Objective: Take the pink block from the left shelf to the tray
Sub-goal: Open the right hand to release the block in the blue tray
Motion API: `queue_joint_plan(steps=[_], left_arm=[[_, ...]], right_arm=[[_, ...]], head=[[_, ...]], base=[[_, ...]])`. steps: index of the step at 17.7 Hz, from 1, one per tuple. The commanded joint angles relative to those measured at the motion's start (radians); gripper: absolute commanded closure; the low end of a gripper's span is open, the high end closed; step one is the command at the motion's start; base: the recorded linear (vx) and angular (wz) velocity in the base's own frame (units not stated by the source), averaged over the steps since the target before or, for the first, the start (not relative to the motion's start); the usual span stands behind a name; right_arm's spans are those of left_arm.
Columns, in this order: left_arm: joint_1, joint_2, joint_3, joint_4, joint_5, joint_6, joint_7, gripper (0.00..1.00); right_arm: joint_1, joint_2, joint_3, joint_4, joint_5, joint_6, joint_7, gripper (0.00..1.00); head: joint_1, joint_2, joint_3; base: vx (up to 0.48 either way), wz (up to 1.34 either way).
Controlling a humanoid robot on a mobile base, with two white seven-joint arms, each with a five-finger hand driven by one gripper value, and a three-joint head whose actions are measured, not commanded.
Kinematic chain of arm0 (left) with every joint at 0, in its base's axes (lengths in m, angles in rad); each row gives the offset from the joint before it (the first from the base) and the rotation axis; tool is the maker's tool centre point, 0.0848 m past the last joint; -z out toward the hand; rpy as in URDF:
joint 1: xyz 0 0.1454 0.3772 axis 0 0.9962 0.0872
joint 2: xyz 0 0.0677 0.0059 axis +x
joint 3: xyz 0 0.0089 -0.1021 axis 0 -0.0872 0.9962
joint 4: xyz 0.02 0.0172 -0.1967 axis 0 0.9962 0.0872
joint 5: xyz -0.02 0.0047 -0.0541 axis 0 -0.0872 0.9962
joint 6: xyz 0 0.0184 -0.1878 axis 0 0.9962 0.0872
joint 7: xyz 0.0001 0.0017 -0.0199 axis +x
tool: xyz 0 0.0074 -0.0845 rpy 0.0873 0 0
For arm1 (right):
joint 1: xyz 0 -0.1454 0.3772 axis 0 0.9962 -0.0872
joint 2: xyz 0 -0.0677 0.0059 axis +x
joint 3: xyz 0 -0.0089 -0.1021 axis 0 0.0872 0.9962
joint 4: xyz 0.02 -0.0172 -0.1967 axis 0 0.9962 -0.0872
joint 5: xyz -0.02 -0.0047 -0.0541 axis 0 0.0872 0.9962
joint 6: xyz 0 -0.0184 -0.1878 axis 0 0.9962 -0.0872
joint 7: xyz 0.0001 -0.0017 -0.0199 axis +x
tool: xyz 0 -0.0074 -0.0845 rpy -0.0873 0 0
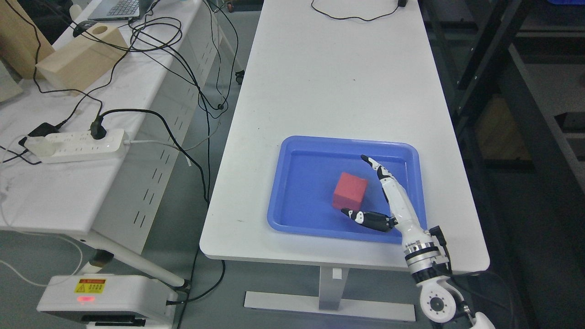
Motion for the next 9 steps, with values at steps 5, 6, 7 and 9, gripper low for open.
queue_joint_plan(steps=[5,6,7,9], left_arm=[[0.020,0.018,0.000,-0.017,0.000,0.000,0.000,0.00],[0.020,0.018,0.000,-0.017,0.000,0.000,0.000,0.00],[0.020,0.018,0.000,-0.017,0.000,0.000,0.000,0.00],[0.020,0.018,0.000,-0.017,0.000,0.000,0.000,0.00]], right_arm=[[0.015,-0.005,-0.103,-0.002,-0.536,-0.142,-0.001,0.00],[0.016,-0.003,-0.103,-0.002,-0.545,-0.151,-0.001,0.00],[0.018,-0.002,-0.104,-0.002,-0.561,-0.162,-0.001,0.00],[0.018,-0.002,-0.104,-0.002,-0.569,-0.167,-0.001,0.00]], head=[[0.0000,0.000,0.000],[0.0000,0.000,0.000],[0.0000,0.000,0.000],[0.0000,0.000,0.000]], base=[[-0.004,0.00],[-0.018,0.00],[-0.018,0.00],[-0.027,0.00]])
